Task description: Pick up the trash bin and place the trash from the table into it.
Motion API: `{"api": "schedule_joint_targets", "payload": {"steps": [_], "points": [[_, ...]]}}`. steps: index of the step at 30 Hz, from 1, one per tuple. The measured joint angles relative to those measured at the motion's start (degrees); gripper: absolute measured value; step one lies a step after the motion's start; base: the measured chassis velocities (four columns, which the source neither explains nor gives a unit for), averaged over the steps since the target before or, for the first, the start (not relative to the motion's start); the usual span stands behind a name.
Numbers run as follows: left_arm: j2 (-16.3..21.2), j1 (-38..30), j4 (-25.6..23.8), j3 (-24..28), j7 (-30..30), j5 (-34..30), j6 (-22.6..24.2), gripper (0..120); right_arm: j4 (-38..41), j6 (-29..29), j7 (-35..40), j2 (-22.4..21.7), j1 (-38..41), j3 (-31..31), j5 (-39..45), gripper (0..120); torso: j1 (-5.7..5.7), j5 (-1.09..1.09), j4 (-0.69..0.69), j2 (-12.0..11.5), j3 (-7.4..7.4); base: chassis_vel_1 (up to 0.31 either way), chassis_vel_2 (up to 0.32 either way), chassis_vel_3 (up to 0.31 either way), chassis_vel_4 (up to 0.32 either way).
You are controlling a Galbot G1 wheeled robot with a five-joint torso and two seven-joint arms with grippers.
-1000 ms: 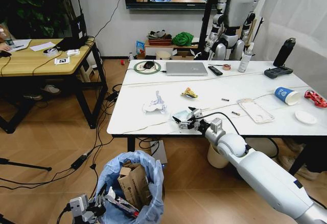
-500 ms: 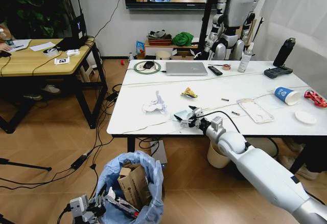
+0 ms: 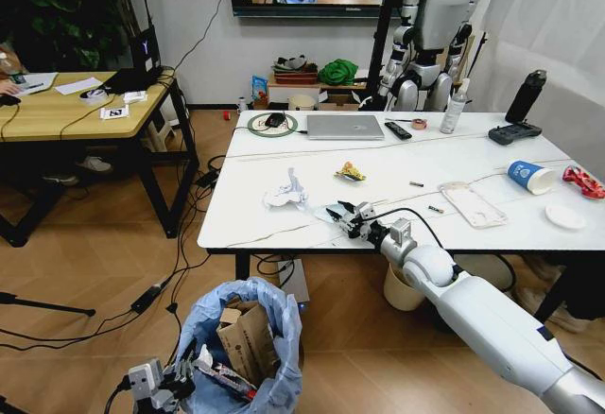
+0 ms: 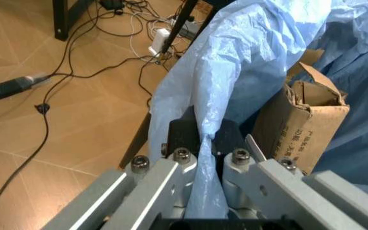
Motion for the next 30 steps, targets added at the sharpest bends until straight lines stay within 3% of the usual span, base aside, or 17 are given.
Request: {"api": "schedule_joint_targets", "payload": {"steps": [3, 6, 15, 21, 23, 26, 30], "points": [[0.0, 0.0, 0.0, 0.0, 0.0, 0.0, 0.0, 0, 0.1, 0.0, 0.0, 0.0, 0.0, 0.0, 0.0, 17, 0.0, 0.0, 0.0, 0.0, 0.0, 0.0, 0.0, 0.0, 0.0], [0.2, 0.0, 0.0, 0.0, 0.0, 0.0, 0.0, 0, 0.6, 0.0, 0.0, -0.2, -0.2, 0.0, 0.0, 2, 0.0, 0.0, 0.0, 0.0, 0.0, 0.0, 0.0, 0.0, 0.0], [0.6, 0.0, -0.1, 0.4, -0.3, 0.0, 0.2, 0, 2.6, 1.3, 0.0, -1.2, -1.6, 1.0, 0.6, 0, 0.0, 0.01, 0.01, 0.0, 0.0, 0.0, 0.0, 0.0, 0.0], [1.1, -0.1, -0.2, 0.9, -0.6, 0.0, 0.3, 0, 14.7, 1.7, -0.5, -6.0, -8.7, 7.7, 6.4, 0, 0.01, -0.01, -0.02, 0.0, 0.0, 0.0, 0.0, 0.0, 0.0], [1.1, 0.0, -0.2, 0.9, -0.6, 0.0, 0.3, 0, 15.9, 1.7, -0.6, -6.3, -9.5, 8.1, 7.0, 0, 0.01, 0.0, -0.02, 0.0, 0.0, 0.0, 0.0, 0.0, 0.0], [1.2, 0.1, -0.2, 0.9, -0.6, 0.0, 0.3, 0, 25.6, 2.9, -1.6, -8.5, -14.6, 9.3, 12.7, 0, 0.01, 0.0, -0.01, 0.0, -0.01, 0.0, 0.0, 0.0, 0.0], [0.9, 0.0, -0.2, 0.8, -0.6, 0.0, 0.3, 0, 32.1, 3.7, -2.2, -9.8, -16.1, 8.0, 17.7, 0, 0.01, -0.01, 0.0, 0.0, -0.01, 0.0, 0.0, 0.0, 0.0]]}}
